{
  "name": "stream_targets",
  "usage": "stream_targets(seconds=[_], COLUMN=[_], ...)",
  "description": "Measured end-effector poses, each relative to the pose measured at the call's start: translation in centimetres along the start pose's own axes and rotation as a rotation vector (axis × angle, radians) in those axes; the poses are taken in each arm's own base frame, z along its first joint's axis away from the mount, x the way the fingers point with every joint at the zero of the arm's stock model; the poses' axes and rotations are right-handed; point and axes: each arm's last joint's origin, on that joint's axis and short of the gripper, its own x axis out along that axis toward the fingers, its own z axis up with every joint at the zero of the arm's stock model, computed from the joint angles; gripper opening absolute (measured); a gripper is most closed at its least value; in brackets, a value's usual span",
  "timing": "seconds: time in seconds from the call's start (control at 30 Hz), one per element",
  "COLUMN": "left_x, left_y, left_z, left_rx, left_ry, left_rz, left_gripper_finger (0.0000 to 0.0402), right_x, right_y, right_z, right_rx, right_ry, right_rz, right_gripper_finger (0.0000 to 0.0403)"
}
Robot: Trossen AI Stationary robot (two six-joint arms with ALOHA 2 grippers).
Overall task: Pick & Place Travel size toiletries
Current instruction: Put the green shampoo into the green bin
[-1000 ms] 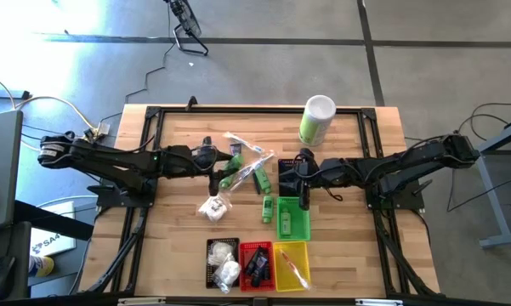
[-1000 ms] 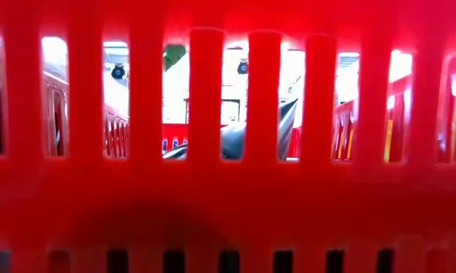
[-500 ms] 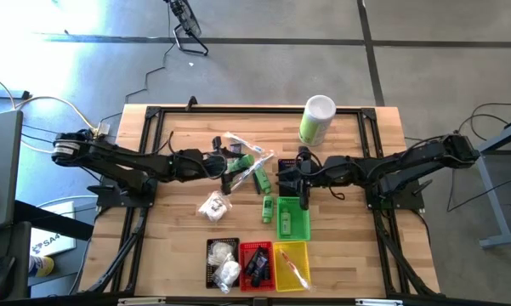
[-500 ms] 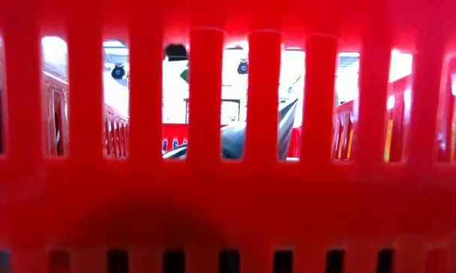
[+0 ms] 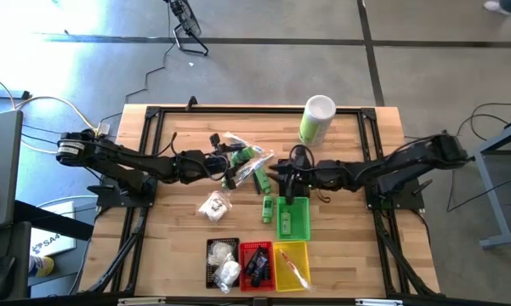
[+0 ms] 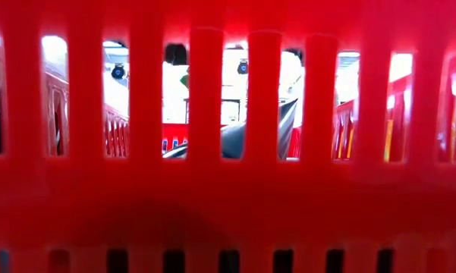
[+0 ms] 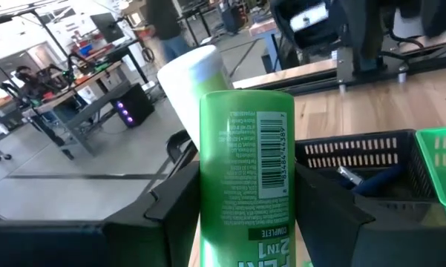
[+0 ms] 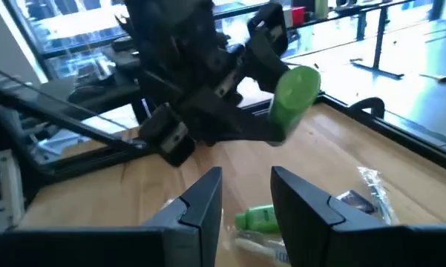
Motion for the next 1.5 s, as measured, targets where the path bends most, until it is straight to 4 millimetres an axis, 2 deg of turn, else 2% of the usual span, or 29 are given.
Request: stream_targets(seconds=[0.13,0.4,0.73,0.87,1.03,1.2,1.5], left_x=[0.0,0.0,0.0,0.0,0.0,0.0,0.0], left_y=[0.0,0.0,-0.2,-0.2,-0.2,-0.2,-0.2], left_z=[-0.1,-0.1,-0.5,-0.5,-0.5,-0.5,-0.5], left_rx=[0.011,0.078,0.103,0.103,0.103,0.102,0.094], left_ry=[0.009,0.01,0.046,0.045,0.045,0.044,0.044], left_rz=[-0.003,-0.004,-0.018,-0.017,-0.018,-0.017,-0.017], left_gripper_finger=[0.0189,0.0189,0.0189,0.0189,0.0189,0.0189,0.0189], right_x=[1.7,2.9,3.4,3.6,4.7,5.6,6.7], right_y=[-0.2,-1.9,-2.7,-2.8,-2.9,-2.7,-2.0], right_z=[-1.1,-1.2,-1.3,-1.5,-2.9,-3.5,-2.4], right_rx=[0.023,0.169,0.202,0.225,0.248,0.26,0.212], right_ry=[-0.071,-0.12,-0.113,-0.118,-0.108,-0.126,-0.127], right_rz=[-0.037,-0.086,-0.072,-0.073,-0.073,-0.026,0.011], right_gripper_finger=[0.0109,0.0122,0.0257,0.0285,0.0285,0.0276,0.0274])
